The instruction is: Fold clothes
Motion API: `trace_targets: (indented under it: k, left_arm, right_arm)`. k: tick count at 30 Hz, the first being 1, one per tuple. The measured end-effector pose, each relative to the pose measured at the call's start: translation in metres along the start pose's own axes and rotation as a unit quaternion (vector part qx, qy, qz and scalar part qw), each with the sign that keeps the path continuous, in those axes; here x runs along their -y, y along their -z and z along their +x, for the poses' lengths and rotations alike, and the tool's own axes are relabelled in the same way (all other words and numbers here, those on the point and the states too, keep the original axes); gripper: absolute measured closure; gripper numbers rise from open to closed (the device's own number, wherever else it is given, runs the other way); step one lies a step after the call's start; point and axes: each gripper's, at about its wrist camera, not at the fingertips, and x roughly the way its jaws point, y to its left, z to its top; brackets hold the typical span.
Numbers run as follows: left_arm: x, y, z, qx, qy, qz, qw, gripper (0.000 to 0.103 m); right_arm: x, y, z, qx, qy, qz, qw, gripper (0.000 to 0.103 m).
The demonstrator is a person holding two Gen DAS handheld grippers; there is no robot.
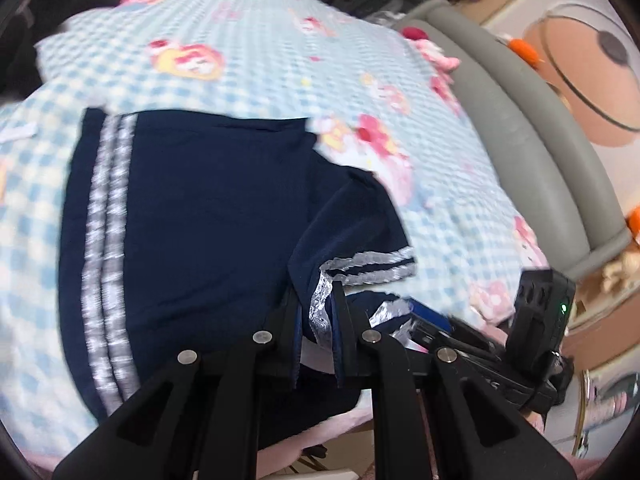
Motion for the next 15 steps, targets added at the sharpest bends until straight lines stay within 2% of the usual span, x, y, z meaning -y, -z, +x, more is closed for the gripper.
trace_targets:
  k: [4,7,9,13,15]
  left_arm:
    - [-0.018,0.007,0.001,-0.013,0.008,-0.015,0.9998,0.09]
    - [-0.026,0.009,-0.001,-0.013,0.038,-0.03,0.9987,0.089]
    - [-0.028,0.008,-0.005,-0.005,0.058,-0.04,0.9975,0.084]
    - [-0.022,0.006,-0.007,-0.003,0.056,-0.03,0.998,0.084]
    - [-0.018,0.007,-0.01,-0.003,0.068,-0.028,0.9973,0.084]
  right_arm:
    - [0.017,0.015,0.001,-0.005,-0.026,0.035,0.999,0.046]
    - [0.018,0.012,-0.006,0.013,-0.043,0.037,0.998,0.046]
    - [0.018,0.011,-0.005,0.019,-0.052,0.04,0.998,0.044]
    - [-0.001,0.007,0.001,0.019,-0.048,0.014,0.999,0.043]
    - [-0.012,0.008,0.004,0.018,-0.049,-0.007,0.999,0.043]
